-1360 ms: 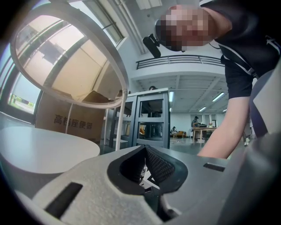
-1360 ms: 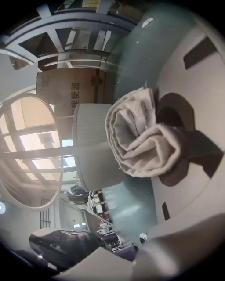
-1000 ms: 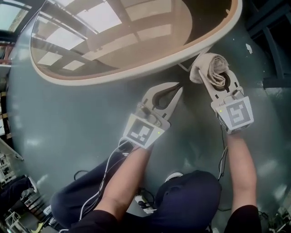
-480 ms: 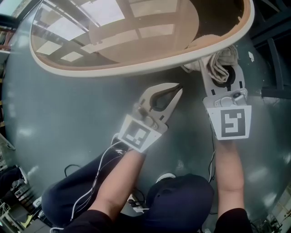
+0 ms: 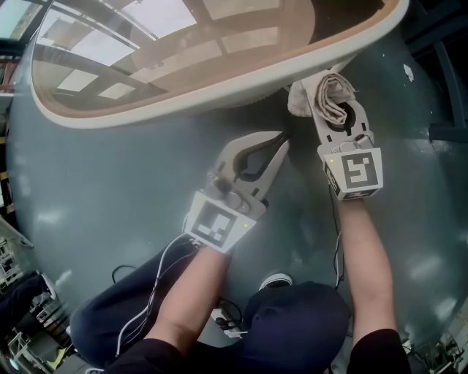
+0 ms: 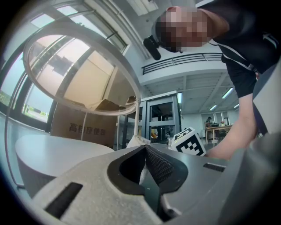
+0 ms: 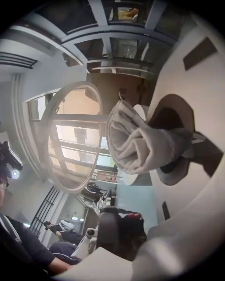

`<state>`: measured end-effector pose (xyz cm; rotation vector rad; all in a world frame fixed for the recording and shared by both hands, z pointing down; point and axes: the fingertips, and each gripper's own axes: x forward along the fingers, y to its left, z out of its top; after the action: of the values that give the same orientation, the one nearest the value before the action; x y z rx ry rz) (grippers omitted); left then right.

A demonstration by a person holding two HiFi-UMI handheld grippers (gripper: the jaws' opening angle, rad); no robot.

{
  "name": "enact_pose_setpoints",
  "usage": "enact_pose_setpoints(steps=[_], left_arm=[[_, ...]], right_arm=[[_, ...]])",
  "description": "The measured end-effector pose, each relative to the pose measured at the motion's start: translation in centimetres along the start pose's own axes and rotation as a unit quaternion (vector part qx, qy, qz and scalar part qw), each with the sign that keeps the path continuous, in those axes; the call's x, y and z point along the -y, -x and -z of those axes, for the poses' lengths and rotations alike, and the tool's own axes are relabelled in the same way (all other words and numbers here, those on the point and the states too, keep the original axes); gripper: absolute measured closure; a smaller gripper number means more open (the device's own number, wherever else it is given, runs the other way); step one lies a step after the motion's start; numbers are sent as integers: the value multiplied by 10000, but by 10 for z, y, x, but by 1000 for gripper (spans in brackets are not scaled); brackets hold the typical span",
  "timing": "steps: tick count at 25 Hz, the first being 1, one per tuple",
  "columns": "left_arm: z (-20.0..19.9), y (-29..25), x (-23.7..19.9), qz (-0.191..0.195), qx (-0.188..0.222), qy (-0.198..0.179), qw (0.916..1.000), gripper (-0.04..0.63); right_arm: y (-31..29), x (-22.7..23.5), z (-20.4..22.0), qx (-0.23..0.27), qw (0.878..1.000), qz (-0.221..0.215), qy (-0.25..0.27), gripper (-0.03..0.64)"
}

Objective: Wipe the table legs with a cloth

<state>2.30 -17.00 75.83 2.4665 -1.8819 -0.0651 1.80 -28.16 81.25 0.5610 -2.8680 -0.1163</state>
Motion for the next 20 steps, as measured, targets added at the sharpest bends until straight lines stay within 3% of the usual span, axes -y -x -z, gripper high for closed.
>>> enact_pose_setpoints(steps=[5,10,20], left_arm=[[-21,5,25,-42,319,-142,9994,589],[-47,17,37,-57,581,-162,9982,589],[-54,16,44,-22,610,-271,9978,589]], right_arm=[[0,6,35,-38,9991,16,-426,535],[-2,1,43,28,9994,70,-344,535],[-7,-1,61,114,9980,57,-624,535]])
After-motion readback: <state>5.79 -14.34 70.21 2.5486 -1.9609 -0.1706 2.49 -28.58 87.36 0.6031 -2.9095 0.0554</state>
